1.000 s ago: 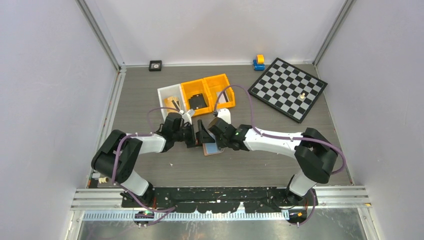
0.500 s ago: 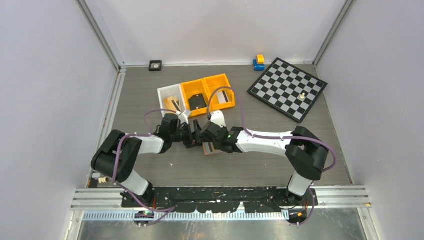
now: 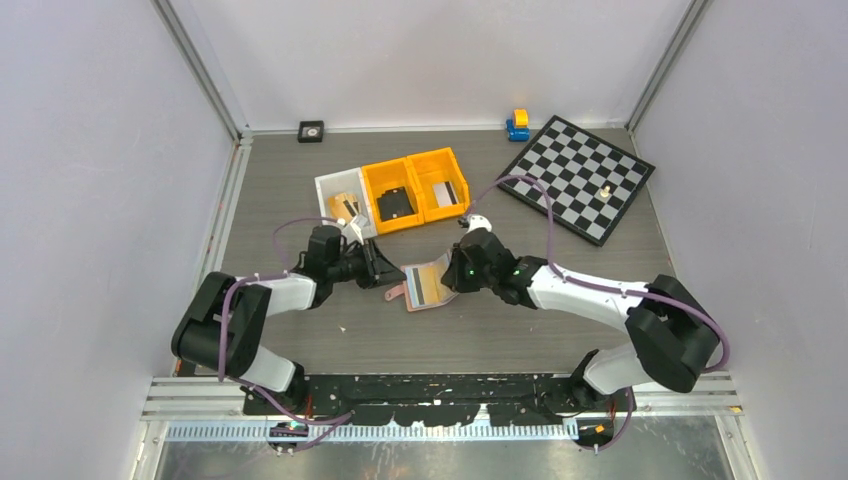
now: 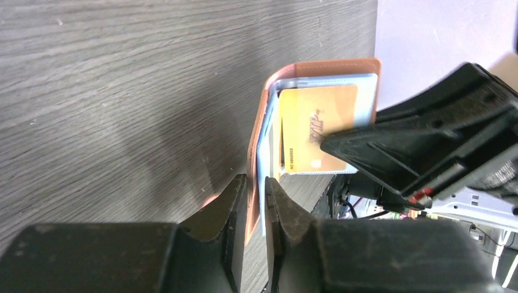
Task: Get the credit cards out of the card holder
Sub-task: Remove the credit card from the card holder.
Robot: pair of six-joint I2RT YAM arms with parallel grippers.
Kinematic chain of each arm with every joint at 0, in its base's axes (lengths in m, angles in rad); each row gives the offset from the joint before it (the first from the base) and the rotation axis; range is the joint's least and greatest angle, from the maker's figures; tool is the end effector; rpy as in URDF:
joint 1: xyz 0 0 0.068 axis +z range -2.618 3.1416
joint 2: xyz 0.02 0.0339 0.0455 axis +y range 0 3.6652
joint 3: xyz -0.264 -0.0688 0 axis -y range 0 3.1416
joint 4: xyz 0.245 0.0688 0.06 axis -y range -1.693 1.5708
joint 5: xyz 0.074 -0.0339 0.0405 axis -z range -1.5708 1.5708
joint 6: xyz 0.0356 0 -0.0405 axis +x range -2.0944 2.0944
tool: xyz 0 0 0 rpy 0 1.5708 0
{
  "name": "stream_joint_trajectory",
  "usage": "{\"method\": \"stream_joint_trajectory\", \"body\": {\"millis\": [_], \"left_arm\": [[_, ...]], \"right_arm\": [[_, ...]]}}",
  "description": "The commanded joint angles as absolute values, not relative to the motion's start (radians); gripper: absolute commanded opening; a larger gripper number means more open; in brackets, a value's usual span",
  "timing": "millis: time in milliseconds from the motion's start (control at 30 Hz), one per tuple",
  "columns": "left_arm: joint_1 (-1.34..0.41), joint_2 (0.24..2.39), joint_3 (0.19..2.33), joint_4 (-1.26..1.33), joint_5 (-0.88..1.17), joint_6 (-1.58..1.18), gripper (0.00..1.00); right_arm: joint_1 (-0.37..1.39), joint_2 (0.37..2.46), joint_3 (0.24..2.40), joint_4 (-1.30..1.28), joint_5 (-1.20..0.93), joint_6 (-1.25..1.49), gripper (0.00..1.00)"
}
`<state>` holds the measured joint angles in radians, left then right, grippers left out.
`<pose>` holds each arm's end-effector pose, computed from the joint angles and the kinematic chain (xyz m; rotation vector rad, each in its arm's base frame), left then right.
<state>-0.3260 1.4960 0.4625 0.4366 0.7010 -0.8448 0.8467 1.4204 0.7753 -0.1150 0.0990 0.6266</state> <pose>0.2398 -0.1053 0.1401 -0.1611 2.3595 -1.3868 0.1958 0.2161 0.1998 -0.2137 2.4007 0.6062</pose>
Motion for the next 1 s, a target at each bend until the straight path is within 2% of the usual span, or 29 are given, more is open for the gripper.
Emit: {"method": "stream_joint_trajectory", "body": {"millis": [0,267,400,567,800,967], "left_arm": [[-0.324,1.439,0.463,0.435,0.711,-0.807,0.18],[-0.325,1.46,0.461,0.473,0.751,-0.831,0.53],[-0.318,1.432,0.454,0.46,0.736,-0.828,0.6],[-0.314,1.299,0.439,0.371,0.669,-0.782,0.67],[-0.312,1.027,0.396,0.218,0.506,-0.728,0.97],[-0.309,0.992,0.394,0.183,0.465,-0.726,1.0]], "right_arm": [[0.781,1.362,0.719,0.127,-0.13,0.711,0.01],[0.743,1.309,0.65,0.231,-0.184,0.748,0.01],[0.733,1.25,0.609,0.269,-0.173,0.758,0.0],[0.718,1.18,0.56,0.301,-0.152,0.768,0.01],[0.69,1.139,0.507,0.384,-0.178,0.809,0.0],[0.655,1.143,0.472,0.468,-0.241,0.862,0.01]]}}
